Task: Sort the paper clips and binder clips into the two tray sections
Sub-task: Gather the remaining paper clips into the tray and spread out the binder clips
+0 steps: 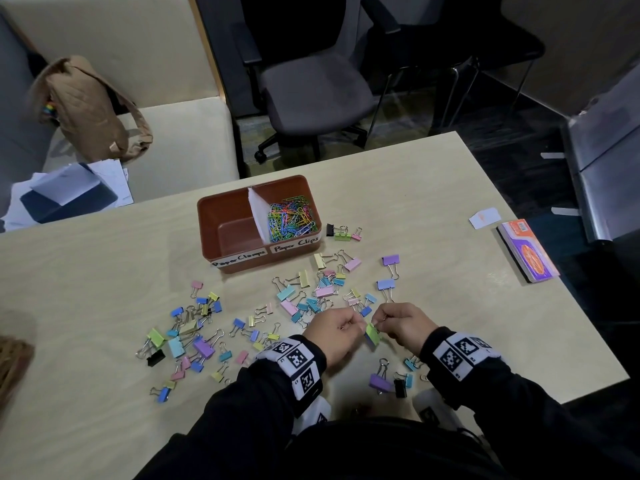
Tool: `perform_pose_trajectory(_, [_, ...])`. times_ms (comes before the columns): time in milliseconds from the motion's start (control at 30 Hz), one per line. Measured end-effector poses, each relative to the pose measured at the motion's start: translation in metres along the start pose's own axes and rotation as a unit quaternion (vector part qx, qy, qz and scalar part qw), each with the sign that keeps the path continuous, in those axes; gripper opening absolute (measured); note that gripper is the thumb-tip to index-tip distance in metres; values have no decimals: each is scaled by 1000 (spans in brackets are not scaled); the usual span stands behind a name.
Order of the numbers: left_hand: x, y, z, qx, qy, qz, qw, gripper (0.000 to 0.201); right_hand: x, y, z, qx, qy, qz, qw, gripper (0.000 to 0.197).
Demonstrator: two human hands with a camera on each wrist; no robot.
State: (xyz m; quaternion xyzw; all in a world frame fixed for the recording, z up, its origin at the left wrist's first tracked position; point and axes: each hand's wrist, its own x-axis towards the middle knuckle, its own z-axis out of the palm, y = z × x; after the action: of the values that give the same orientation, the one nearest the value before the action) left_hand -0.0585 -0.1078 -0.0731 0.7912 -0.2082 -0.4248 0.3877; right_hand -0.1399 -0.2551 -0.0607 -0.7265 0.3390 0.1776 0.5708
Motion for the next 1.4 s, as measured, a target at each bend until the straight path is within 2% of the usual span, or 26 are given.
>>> perform_pose_trajectory(167, [-1, -2, -2, 10, 11, 12, 1000, 17, -2, -4, 1, 96, 4, 53, 994, 26])
perform_pose_trajectory(300, [-3, -5, 0, -40, 13, -19, 999, 11, -4, -3, 0, 116, 21, 92, 989, 22])
perform_pose_trajectory(433, [-2, -7, 1, -45, 8, -21, 999, 7, -5, -6, 2, 108, 16, 96, 989, 18])
perform_pose_trajectory(767, [-2, -6, -2, -83, 26, -40, 995, 23, -7, -6, 7, 134, -21, 85, 987, 23])
perform_pose_trajectory(867, [-3, -5, -3, -79, 12, -39, 996, 20, -3, -3, 11, 153, -18, 100, 983, 22])
perform_pose_trajectory(967, [-5, -5, -5, -78, -1, -33, 996, 22, 1, 0, 11, 179, -40, 136, 974, 24])
perform_pose_trajectory(1067, [-7, -6, -7, -76, -26, -25, 996, 15, 2, 1, 9, 217, -64, 164, 960, 25])
perform_pose_trajectory(1167, [-8, -8, -9, -53, -30, -28, 998, 12, 3, 3, 8, 210, -76, 168, 960, 25])
perform_pose_trajectory(1267, [-10, -8, -12, -52, -21, -41, 998, 20, 5, 2, 8, 196, -85, 165, 963, 23])
perform_pose_trajectory(1400, [-10, -6, -16, -116, 39, -72, 990, 21, 6, 2, 11, 139, -94, 156, 973, 24])
